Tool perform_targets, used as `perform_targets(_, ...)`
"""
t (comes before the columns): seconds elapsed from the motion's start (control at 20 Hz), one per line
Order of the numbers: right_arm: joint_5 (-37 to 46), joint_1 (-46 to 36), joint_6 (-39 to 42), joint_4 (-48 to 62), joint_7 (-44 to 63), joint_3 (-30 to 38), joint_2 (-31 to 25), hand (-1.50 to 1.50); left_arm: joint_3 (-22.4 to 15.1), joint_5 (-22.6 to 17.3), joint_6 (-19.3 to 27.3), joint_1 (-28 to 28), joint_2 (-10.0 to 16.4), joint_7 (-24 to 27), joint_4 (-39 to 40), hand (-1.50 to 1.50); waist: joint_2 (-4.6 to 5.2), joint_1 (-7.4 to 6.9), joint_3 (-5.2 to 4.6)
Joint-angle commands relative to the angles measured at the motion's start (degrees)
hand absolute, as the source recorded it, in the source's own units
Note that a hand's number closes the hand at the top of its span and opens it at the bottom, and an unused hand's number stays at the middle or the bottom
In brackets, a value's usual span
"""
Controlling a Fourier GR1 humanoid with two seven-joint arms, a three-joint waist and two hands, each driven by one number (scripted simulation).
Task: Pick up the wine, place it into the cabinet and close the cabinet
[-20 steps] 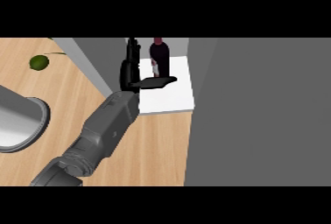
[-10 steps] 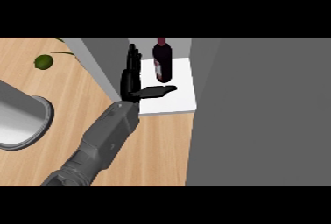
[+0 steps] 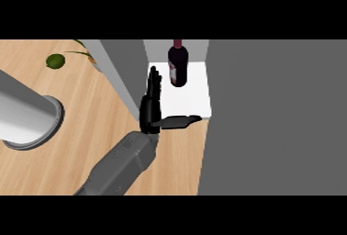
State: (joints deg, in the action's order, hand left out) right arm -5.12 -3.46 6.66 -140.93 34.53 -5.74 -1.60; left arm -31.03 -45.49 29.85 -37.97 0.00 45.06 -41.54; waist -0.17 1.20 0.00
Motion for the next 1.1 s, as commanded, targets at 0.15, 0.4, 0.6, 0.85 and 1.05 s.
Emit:
perform_targets(0.15,-1.7,2.7,-0.4,-5.1,0.1,0.9,-0.4,-1.5,-7.8,4.1,11.0,6.9,0.0,-4.1,-17.0,-1.5,-0.09,-1.2,0.03)
perform_targets(0.4,-1.5,-0.1,-2.0,-8.8,7.6,0.5,-1.6,-1.5,-10.1,7.2,11.6,15.2,0.0,-3.6,-26.8,-1.5,-0.08,-1.26,-0.02)
perform_targets(0.6,-3.9,2.8,-0.1,-6.3,2.4,2.2,-1.3,-1.5,-13.7,10.5,17.8,20.8,2.3,-9.2,-39.5,-1.5,-0.16,-1.49,0.05)
perform_targets(0.85,-4.7,-1.1,-0.4,-4.9,4.5,3.8,-2.4,-1.5,-14.4,14.8,20.1,27.9,5.4,-10.3,-46.3,-1.5,0.02,-1.42,0.01)
perform_targets(1.05,-3.6,0.1,-0.4,-5.9,4.3,1.7,-1.3,-1.5,-15.7,16.8,19.8,32.1,8.2,-11.5,-54.7,-1.5,0.01,-1.36,0.0)
